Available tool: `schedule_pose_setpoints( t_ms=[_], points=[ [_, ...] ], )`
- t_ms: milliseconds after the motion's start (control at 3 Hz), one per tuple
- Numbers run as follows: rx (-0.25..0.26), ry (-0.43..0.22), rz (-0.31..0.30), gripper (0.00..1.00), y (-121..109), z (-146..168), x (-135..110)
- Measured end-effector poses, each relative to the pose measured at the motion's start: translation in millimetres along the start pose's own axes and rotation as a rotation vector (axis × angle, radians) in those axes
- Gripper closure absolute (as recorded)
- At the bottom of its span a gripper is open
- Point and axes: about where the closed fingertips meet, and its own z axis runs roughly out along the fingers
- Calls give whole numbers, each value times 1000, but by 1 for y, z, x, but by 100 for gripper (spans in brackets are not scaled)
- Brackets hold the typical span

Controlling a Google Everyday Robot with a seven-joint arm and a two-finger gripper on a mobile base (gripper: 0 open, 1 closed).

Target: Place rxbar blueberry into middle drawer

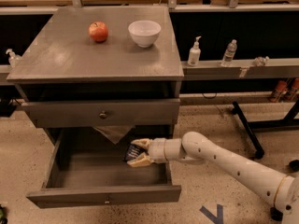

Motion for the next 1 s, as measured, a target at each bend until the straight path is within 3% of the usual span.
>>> schedule_pose_setpoints(
  t_ms=[333,1000],
  points=[
    [6,68,22,76,3,6,41],
    [37,146,64,30,5,12,74]
  ],
)
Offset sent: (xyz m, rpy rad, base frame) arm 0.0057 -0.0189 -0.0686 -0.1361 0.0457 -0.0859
